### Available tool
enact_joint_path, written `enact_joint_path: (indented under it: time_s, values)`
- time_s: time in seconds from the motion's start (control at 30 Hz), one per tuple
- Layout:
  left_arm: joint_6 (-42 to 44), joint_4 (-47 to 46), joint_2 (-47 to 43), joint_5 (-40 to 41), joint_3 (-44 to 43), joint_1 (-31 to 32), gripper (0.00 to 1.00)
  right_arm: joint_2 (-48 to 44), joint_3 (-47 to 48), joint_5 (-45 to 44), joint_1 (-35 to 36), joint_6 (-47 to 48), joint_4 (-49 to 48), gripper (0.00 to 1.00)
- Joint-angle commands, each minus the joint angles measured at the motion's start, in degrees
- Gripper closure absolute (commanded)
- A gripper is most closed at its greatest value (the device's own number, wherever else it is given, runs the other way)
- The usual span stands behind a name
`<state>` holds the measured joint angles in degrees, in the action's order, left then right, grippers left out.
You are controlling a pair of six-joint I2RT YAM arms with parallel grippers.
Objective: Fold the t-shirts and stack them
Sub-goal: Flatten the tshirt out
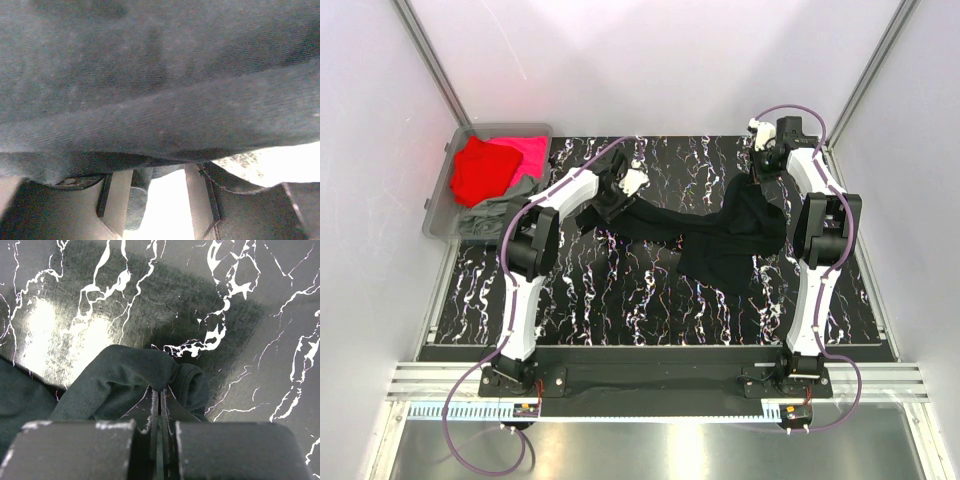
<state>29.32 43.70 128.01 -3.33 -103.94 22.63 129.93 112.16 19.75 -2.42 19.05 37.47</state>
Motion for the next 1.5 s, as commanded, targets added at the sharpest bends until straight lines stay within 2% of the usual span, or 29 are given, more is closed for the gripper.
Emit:
enact_joint_path:
  time_s: [0.0,0.3,0.8,0.87,1.0,1.13,1.47]
  values:
    - [-0.8,0.3,-0.7,-2.8,-2.8,0.5,0.52,-3.5,-0.2,0.7,-0.2,-0.2,-0.4,1.00]
    - [-0.8,0.2,1.9,-3.4,-5.0,1.2,0.57,-4.2,-1.1,0.6,-0.2,0.0,-0.5,1.00]
    - [-0.1,0.5,3.2,-3.3,-4.0,0.6,0.66,-3.6,-1.1,1.0,-0.2,-0.2,-0.5,1.00]
    - [-0.1,0.6,3.4,-3.4,-4.1,0.6,0.69,-3.9,-1.2,0.9,-0.2,-0.3,-0.5,1.00]
    - [0.1,1.3,3.1,-3.6,-4.6,0.2,0.90,-3.9,-1.2,0.9,-0.1,-0.3,-0.5,1.00]
    - [0.4,1.7,2.2,-4.2,-5.2,-0.7,1.00,-4.1,-1.3,0.6,-0.2,-0.3,-0.5,1.00]
    - [0.8,4.2,-9.0,-8.0,-5.2,-2.2,1.00,-6.3,-4.5,-1.8,-0.4,1.5,-0.5,1.00]
